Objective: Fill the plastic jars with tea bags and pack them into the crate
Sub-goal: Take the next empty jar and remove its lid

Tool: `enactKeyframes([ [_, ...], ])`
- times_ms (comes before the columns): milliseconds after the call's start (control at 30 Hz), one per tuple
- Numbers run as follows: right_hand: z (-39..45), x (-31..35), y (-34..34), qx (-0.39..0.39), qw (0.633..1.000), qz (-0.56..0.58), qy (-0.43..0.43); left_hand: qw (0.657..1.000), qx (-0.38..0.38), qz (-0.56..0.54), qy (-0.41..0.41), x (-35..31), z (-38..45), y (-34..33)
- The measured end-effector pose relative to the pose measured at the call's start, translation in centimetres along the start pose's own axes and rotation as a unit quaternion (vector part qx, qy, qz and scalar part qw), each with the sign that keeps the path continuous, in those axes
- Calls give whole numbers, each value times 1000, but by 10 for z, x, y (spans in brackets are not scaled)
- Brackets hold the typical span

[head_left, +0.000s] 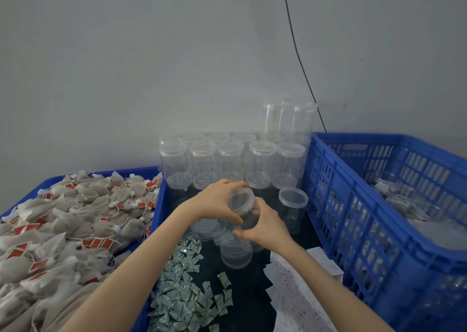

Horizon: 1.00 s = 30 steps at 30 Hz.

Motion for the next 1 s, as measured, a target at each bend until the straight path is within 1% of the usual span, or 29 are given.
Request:
enactKeyframes([
  [100,-3,2,-3,10,997,-72,17,996,-16,31,80,8,1,-7],
  [233,-5,4,-3,-6,984,-170,59,986,21,22,166,13,0,-18],
  [367,-6,7,-3,-33,973,-207,97,971,20,34,237,11,2,-20],
  [400,-6,7,-3,-36,971,-213,101,970,20,29,239,10,2,-20],
  [433,-7,5,-3,-39,970,-216,103,975,21,10,223,9,3,-21],
  [467,-7,4,-3,-40,971,-213,98,982,27,-23,187,6,3,-21],
  [500,-7,2,-2,-41,974,-205,89,988,42,-66,134,4,2,-21],
  [533,-8,-1,-2,-41,977,-196,77,989,68,-103,77,2,1,-19],
  [567,-9,-3,-1,-42,979,-189,69,988,103,-114,30,1,0,-18],
  [600,-10,-5,0,-44,979,-187,67,986,134,-95,-4,2,-1,-16],
  [633,-11,-6,1,-44,979,-188,71,987,147,-63,-32,3,-1,-15],
  [700,-13,-8,2,-40,976,-196,81,991,119,-21,-58,6,2,-12],
  [733,-14,-9,1,-40,975,-200,85,994,97,-25,-50,8,5,-11],
  [800,-14,-10,0,-50,976,-195,83,995,67,-73,3,11,7,-10],
  [900,-13,-13,3,-83,983,-157,46,978,16,-188,93,15,9,-8],
  [1000,-14,-21,9,-118,986,-115,11,966,-10,-225,126,21,16,-11],
])
Point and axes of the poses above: each hand's wrist, its own z-axis towards the middle knuckle, its own y-axis out of the back of the hand, x = y × z, the point moved 3 cm from there along z, towards the middle knuckle, and after that the axes turned 15 degrees about y, right-handed, at the moved point
